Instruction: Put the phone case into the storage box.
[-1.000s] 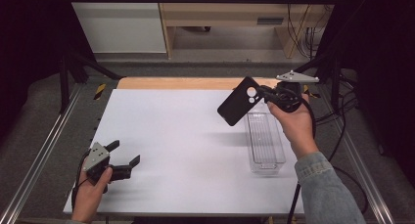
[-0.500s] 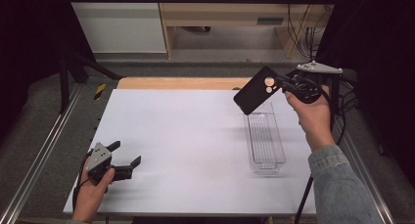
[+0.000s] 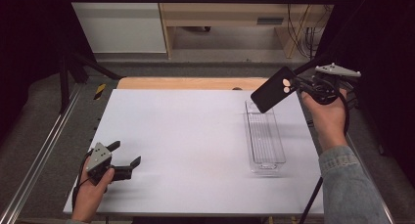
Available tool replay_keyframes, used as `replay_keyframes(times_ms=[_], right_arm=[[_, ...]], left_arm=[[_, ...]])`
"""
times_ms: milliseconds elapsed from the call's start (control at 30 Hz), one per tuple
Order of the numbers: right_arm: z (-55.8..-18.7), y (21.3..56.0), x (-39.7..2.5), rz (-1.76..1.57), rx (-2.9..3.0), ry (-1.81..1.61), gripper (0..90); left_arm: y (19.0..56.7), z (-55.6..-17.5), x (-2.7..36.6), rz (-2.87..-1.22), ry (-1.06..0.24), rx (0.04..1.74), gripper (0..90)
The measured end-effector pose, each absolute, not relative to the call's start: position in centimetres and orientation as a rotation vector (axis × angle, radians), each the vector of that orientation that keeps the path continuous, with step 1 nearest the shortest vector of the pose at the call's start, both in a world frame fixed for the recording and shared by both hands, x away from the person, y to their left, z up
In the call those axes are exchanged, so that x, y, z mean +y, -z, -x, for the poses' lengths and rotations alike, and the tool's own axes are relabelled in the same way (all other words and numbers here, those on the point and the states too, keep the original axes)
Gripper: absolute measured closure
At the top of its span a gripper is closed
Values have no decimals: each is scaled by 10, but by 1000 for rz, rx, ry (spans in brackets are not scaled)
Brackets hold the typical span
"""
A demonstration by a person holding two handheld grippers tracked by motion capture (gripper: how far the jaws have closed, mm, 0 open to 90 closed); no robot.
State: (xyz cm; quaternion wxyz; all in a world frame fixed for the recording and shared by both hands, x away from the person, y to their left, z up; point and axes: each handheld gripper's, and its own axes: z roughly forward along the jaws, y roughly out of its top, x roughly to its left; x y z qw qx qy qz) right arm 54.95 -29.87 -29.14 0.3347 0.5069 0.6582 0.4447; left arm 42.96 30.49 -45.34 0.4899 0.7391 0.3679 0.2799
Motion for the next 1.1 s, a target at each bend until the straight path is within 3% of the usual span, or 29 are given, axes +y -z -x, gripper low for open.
replay_keyframes(times_ms=[467,1100], right_arm=[[-549,303,-310,-1350,1706,-1118,790],[-563,325,-285,-1323,1792,-1032,789]], left_arm=[[454,-429,300,-1806,-666,883,42],[454,-430,299,-1811,-665,881,38]])
